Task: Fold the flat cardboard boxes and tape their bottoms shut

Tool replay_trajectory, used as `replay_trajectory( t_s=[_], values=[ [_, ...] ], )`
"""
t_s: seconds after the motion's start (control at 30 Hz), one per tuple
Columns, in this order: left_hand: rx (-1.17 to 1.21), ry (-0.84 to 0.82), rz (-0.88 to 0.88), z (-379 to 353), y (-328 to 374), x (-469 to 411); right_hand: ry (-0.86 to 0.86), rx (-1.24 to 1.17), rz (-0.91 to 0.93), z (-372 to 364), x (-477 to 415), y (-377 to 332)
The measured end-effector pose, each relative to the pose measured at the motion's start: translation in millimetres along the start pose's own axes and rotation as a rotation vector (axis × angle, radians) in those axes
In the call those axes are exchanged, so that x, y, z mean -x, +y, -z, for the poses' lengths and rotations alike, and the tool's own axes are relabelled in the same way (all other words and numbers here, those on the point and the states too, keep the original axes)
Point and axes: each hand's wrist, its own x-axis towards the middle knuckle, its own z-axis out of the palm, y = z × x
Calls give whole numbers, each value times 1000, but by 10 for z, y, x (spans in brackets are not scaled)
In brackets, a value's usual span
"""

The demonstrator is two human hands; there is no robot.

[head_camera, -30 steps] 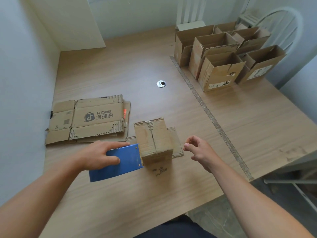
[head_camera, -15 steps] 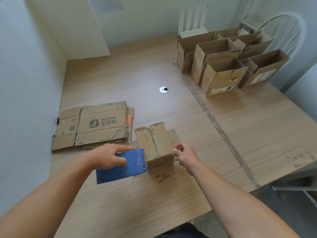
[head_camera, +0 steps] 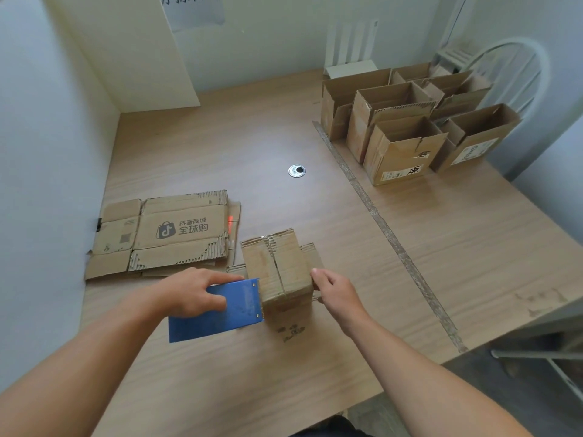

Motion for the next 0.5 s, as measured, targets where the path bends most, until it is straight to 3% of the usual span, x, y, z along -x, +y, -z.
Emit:
replay_trajectory(
  t_s=[0.07,0.23,0.5],
  values=[
    [-2,9,-5,-5,-15,-10,-36,34,57,-6,65,23],
    [15,29,-13,-31,-13,-16,83,150,198,-90,88,-9],
    [91,74,-65,-144,-60,34,-28,212,78,-160,46,-115]
  ],
)
